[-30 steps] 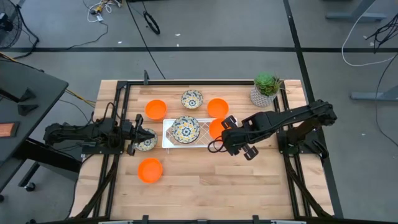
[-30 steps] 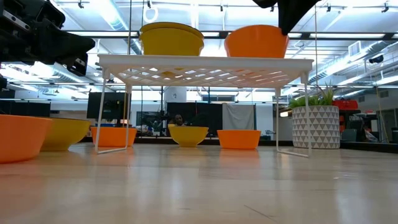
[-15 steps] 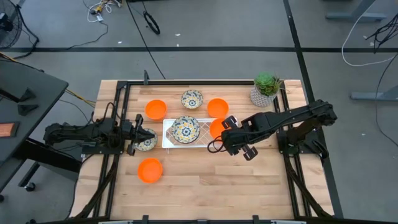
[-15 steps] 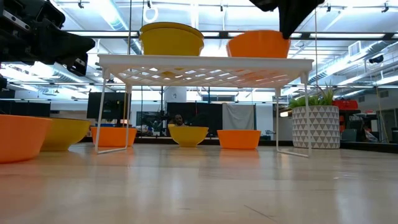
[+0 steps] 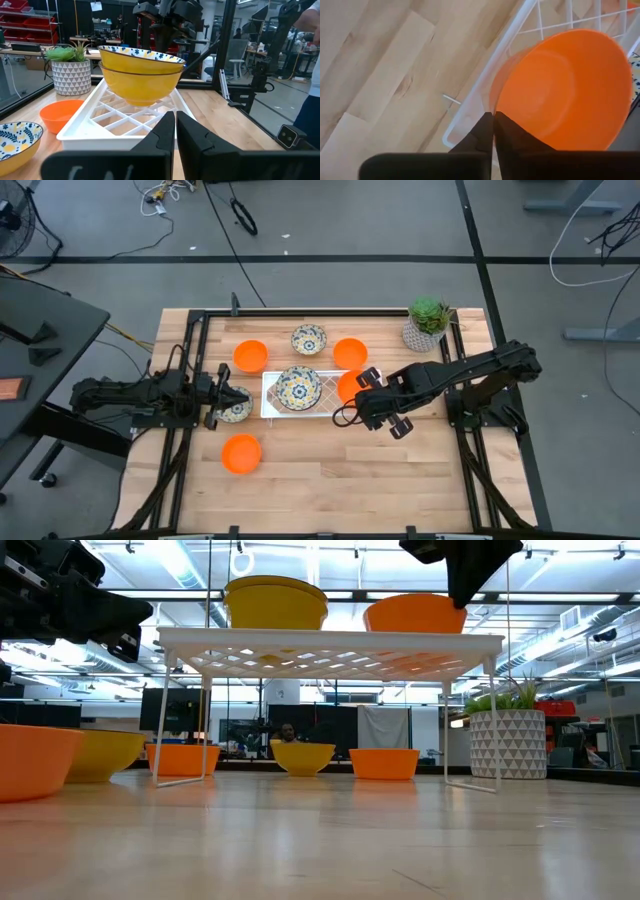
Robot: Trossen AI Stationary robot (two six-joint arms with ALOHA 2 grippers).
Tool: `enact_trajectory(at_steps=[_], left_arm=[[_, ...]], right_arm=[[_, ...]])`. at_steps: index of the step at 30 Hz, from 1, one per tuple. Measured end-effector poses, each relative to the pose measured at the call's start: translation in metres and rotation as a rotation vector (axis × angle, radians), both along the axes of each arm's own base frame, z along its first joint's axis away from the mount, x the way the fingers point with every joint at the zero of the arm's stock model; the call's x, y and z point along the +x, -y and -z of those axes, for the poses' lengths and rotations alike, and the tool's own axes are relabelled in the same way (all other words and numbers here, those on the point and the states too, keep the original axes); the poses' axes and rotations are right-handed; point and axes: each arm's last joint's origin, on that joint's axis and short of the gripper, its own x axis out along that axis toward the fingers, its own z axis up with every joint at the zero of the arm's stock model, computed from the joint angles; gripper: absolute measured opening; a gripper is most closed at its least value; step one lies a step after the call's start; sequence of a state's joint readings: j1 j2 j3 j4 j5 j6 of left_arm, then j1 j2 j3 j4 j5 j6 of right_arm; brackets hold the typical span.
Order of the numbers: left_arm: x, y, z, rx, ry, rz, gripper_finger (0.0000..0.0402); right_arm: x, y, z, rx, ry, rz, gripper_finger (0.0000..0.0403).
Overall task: Pick & Place Mini bowls
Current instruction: Put the orange bowl on the shelf, then stack the orange bowl on the orange bowl on the shelf
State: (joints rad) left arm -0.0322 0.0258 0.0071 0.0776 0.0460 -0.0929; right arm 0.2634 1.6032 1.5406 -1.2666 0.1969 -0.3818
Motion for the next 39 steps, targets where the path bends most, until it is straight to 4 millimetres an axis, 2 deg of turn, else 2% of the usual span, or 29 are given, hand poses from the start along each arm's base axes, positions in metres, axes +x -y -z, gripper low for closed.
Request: enact_trajectory(at_steps=[12, 24, 32, 39], left_arm=[[0.0, 0.0, 0.0, 0.0, 0.0, 0.0, 0.0023], [0.0, 0.0, 0.0, 0.0, 0.0, 0.0, 0.0023], [0.0, 0.0, 0.0, 0.0, 0.0, 0.0, 0.0023], [0.0, 0.0, 0.0, 0.0, 0.001, 0.0, 0.0023]], right_arm=[[-0.001, 0.0, -0.001, 0.007, 0.008, 0.005, 0.0092], [-0.023, 0.006, -0.028, 0.056, 0.109, 0.077, 0.0151], [-0.038, 0.024, -0.045, 0.087, 0.182, 0.187, 0.017], [-0.043, 0.044, -0.052, 0.126, 0.227, 0.355, 0.0179]])
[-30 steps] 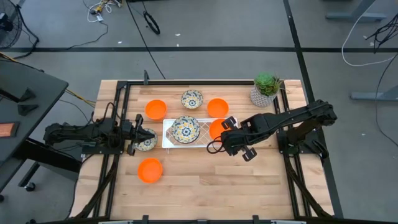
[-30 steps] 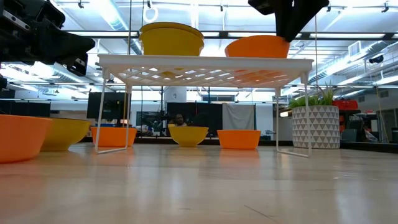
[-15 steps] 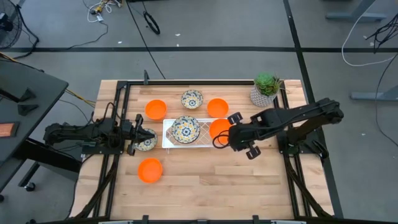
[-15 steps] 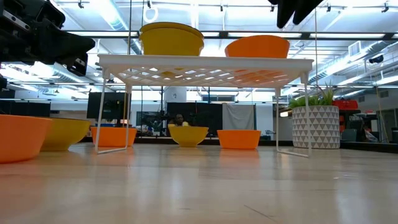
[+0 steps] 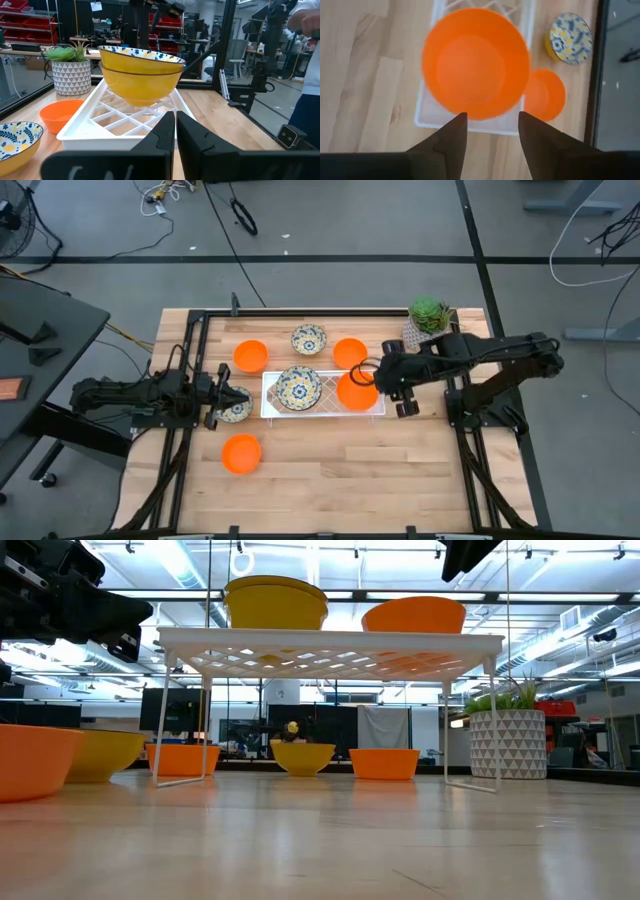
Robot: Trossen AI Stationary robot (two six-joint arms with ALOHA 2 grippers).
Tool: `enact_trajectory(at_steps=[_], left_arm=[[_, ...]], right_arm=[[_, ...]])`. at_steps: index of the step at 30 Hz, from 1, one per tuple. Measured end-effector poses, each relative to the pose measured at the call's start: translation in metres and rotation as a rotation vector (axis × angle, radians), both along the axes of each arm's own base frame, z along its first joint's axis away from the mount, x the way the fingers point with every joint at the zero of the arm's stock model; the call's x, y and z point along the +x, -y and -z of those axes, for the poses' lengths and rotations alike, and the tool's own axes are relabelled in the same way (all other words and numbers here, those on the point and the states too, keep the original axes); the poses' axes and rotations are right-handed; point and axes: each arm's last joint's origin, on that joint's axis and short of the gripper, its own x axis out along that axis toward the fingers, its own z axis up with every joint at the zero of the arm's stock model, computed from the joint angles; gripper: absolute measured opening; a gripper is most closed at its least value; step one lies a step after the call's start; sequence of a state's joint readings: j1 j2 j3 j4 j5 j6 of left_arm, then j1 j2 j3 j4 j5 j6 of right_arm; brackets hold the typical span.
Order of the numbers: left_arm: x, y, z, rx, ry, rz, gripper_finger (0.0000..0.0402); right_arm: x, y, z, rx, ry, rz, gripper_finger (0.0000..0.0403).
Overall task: Pick & Place Mini bowls
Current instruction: Stack the orange bowl on the orange bowl on the shelf
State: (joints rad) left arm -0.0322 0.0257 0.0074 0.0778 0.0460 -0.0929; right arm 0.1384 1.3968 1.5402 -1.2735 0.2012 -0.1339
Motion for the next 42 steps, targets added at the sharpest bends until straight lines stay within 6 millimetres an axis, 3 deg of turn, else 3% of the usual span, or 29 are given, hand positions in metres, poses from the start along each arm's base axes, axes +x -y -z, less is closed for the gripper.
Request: enact_trajectory(at_steps=[8, 23, 42], left_arm=[[0.0, 0.0, 0.0, 0.0, -0.001, 0.0, 0.0023], [0.0, 0.0, 0.0, 0.0, -0.001, 0.0, 0.0023], [0.0, 0.0, 0.0, 0.0, 0.0, 0.0, 0.0023]], right_arm=[[0.0, 0.026, -0.002, 0.029, 0.024, 0.158, 0.0179], [0.001, 0.063, -0.005, 0.012, 0.07, 0.272, 0.0179], [0.007, 0.108, -0.015, 0.069, 0.298, 0.552, 0.0179]])
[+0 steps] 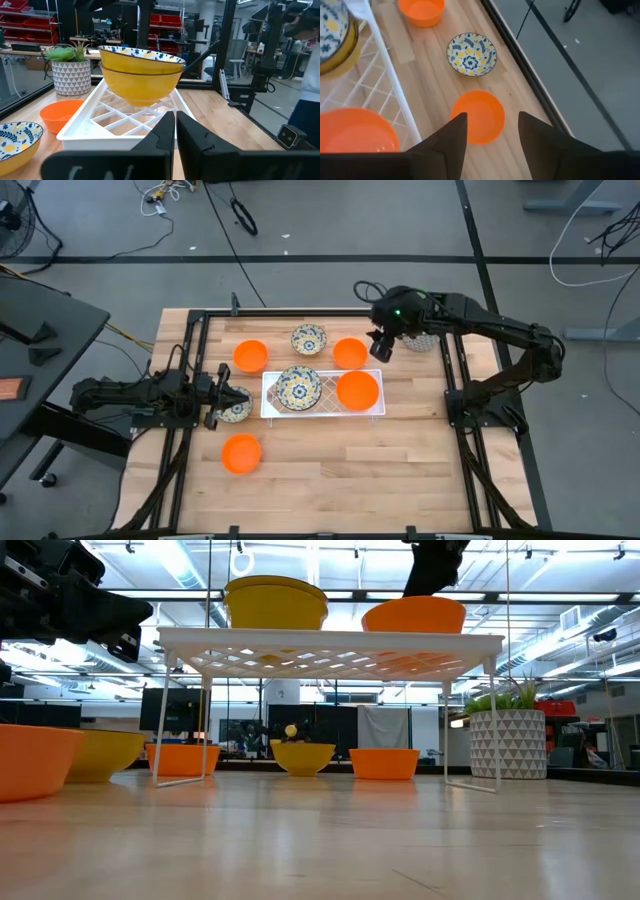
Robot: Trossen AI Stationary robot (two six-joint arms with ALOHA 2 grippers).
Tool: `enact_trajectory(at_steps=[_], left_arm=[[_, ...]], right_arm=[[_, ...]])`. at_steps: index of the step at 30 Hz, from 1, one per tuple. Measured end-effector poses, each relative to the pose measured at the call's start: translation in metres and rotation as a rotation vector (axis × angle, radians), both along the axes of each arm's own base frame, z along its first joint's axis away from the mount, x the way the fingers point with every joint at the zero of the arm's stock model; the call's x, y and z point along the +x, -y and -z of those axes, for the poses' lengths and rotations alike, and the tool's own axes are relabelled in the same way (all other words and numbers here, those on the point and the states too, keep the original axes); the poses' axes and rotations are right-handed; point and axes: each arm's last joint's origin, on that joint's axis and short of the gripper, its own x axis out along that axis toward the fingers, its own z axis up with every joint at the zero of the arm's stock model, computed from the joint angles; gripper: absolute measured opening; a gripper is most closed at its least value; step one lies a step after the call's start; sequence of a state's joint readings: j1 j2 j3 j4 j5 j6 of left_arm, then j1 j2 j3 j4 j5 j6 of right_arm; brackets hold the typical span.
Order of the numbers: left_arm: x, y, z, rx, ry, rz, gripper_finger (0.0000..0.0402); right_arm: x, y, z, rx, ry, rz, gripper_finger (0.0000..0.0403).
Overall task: Pick & Place Mini bowls
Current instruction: Stack the orange bowl on the orange bowl on the shelf
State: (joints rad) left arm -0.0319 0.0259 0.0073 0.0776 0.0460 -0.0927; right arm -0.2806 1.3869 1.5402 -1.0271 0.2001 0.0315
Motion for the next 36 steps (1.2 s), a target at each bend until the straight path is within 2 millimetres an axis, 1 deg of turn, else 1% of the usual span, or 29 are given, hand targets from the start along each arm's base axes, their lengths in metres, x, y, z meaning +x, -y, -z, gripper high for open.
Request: enact_trajectory(at_steps=[10, 13, 17, 21, 26, 29, 32, 36], left_arm=[[0.0, 0.0, 0.0, 0.0, 0.0, 0.0, 0.0023], [0.0, 0.0, 0.0, 0.0, 0.0, 0.0, 0.0023], [0.0, 0.0, 0.0, 0.0, 0.0, 0.0, 0.0023], [0.0, 0.0, 0.0, 0.0, 0.0, 0.0, 0.0023], [0.0, 0.0, 0.0, 0.0, 0.0, 0.0, 0.0023], [0.0, 0.0, 0.0, 0.0, 0.0, 0.0, 0.0023], [0.0, 0.0, 0.0, 0.0, 0.0, 0.001, 0.0023], [0.0, 0.0, 0.0, 0.0, 0.0, 0.0, 0.0023]], right_arm=[[0.0, 0.011, 0.004, 0.077, 0.025, 0.119, 0.0179], [-0.003, 0.018, 0.005, 0.096, 0.016, 0.153, 0.0179], [-0.008, 0.025, 0.006, 0.137, 0.009, 0.156, 0.0179], [-0.01, 0.032, -0.003, 0.142, 0.021, 0.17, 0.0179], [-0.011, 0.046, -0.018, 0.131, 0.011, 0.201, 0.0179], [-0.008, 0.054, -0.021, 0.133, 0.006, 0.221, 0.0179], [-0.005, 0.06, -0.02, 0.13, -0.006, 0.226, 0.0179], [-0.001, 0.067, -0.008, 0.185, -0.064, 0.201, 0.0179]])
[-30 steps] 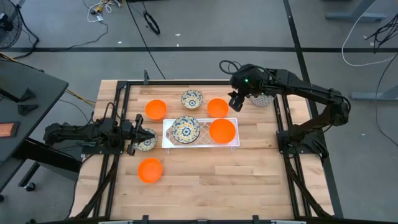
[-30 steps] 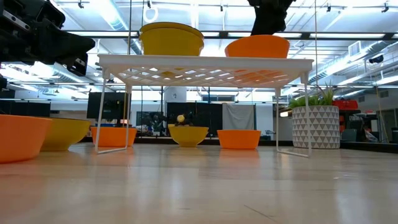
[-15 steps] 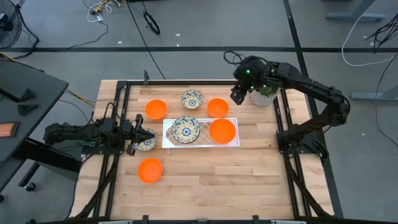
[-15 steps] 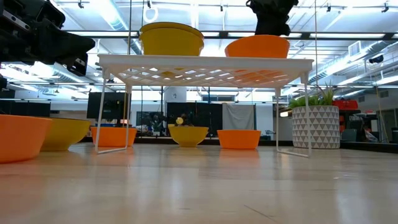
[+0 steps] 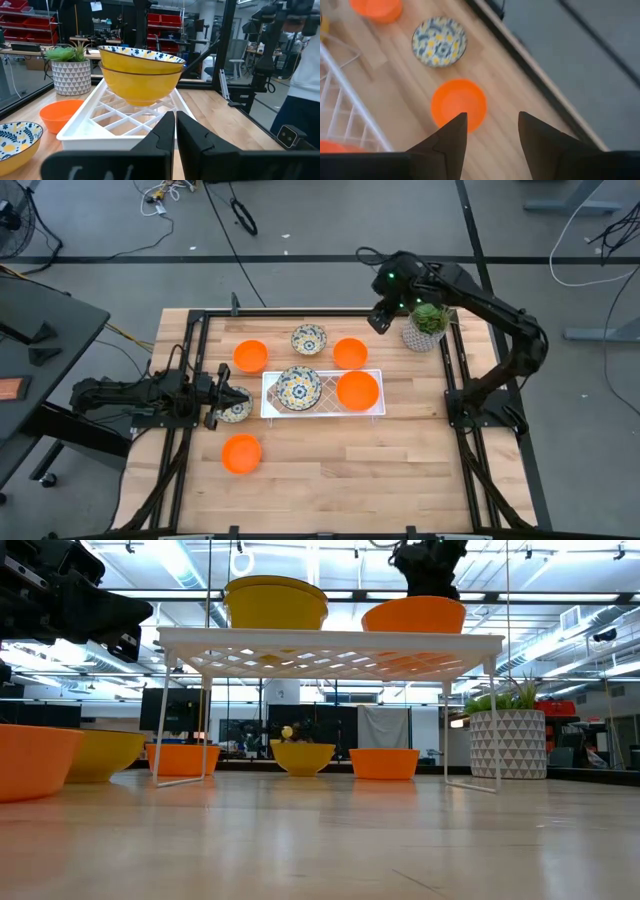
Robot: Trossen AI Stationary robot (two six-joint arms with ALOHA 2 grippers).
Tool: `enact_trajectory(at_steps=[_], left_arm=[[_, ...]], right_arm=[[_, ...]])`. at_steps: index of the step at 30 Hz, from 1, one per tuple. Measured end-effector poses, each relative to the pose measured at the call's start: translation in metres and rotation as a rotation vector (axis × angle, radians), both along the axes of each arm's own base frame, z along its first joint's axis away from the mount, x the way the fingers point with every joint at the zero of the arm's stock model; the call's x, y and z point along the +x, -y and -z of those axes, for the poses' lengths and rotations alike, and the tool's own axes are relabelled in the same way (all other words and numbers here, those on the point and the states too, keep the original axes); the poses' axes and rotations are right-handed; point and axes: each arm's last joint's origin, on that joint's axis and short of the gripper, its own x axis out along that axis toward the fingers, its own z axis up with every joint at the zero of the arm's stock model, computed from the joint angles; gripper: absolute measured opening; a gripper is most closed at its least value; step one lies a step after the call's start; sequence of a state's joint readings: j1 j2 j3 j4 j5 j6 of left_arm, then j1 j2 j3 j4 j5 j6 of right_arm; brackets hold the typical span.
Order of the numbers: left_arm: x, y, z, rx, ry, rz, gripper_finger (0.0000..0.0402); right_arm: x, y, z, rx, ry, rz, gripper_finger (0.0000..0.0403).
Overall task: Pick & Place Mini bowls
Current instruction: Stack the orange bowl on the orange bowl on the shelf
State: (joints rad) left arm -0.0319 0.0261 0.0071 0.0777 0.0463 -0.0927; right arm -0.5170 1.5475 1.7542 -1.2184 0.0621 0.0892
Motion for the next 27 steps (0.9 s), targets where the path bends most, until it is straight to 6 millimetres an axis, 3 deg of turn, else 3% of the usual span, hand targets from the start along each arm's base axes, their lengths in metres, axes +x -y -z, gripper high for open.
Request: enact_trajectory(at_steps=[11, 27], left_arm=[[0.0, 0.0, 0.0, 0.0, 0.0, 0.0, 0.0023], [0.0, 0.0, 0.0, 0.0, 0.0, 0.0, 0.0023]], right_arm=[[0.021, 0.013, 0.033, 0.127, -0.099, -0.019, 0.0179], [0.023, 0.012, 0.105, 0.266, -0.193, 0.047, 0.0179]])
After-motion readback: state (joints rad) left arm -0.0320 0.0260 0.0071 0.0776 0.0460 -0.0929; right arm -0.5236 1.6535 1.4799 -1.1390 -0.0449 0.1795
